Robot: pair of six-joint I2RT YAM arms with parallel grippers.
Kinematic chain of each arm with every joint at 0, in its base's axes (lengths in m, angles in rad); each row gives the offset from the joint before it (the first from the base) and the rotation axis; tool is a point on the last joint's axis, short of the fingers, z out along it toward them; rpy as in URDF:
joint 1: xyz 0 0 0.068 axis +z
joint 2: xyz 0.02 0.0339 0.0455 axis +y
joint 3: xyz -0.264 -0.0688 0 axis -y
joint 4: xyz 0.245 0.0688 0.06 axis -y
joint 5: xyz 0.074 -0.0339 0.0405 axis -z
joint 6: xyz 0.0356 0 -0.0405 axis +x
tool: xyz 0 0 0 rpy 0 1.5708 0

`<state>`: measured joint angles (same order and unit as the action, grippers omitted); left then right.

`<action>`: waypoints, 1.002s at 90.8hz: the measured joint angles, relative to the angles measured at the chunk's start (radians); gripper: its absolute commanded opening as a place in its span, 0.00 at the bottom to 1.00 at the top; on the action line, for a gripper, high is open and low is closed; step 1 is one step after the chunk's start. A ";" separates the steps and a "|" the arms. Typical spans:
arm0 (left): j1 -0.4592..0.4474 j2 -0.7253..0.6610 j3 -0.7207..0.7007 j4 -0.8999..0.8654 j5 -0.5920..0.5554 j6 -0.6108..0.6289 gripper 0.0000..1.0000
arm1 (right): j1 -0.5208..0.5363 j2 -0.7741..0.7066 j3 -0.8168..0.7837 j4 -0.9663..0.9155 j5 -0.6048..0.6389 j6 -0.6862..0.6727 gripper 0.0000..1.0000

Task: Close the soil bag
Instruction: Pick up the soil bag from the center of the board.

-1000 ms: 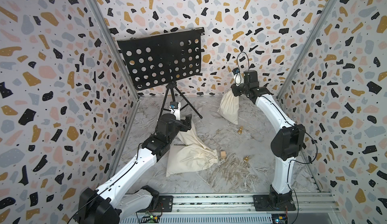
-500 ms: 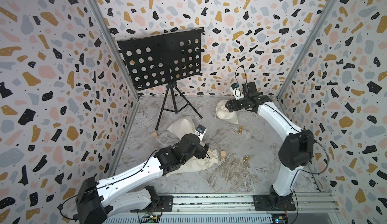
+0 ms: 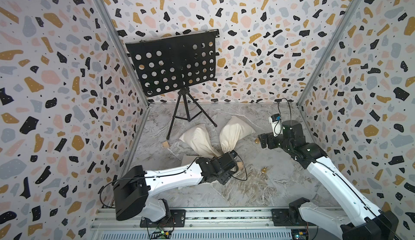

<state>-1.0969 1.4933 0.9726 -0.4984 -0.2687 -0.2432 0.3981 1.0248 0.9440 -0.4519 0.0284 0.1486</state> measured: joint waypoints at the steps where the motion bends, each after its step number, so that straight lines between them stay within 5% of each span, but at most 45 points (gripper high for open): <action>1: 0.000 0.010 0.006 -0.001 0.000 0.001 0.73 | 0.000 -0.003 -0.006 0.000 0.002 0.002 0.99; 6: 0.000 0.077 0.039 0.002 0.002 0.004 0.62 | 0.001 -0.018 -0.027 0.001 0.006 0.005 1.00; 18: 0.008 0.192 0.076 0.010 -0.001 0.017 0.12 | 0.002 -0.026 -0.033 0.024 0.005 0.006 1.00; 23: 0.016 0.203 0.075 0.002 -0.002 0.023 0.00 | 0.003 -0.026 -0.035 0.037 0.004 0.006 0.99; 38: 0.109 0.053 0.069 -0.012 -0.004 0.035 0.00 | 0.013 -0.021 -0.036 0.059 -0.032 0.004 0.93; 60: 0.393 -0.341 0.067 0.072 0.055 -0.010 0.00 | 0.118 0.032 -0.055 0.162 -0.150 0.002 0.91; 91: 0.460 -0.367 0.066 0.210 0.144 -0.129 0.00 | 0.327 0.092 -0.069 0.338 -0.292 0.006 0.87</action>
<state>-0.6365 1.1259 1.0389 -0.2882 -0.1249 -0.3721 0.7250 1.1168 0.8753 -0.1135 -0.2638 0.1543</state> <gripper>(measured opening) 0.043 0.884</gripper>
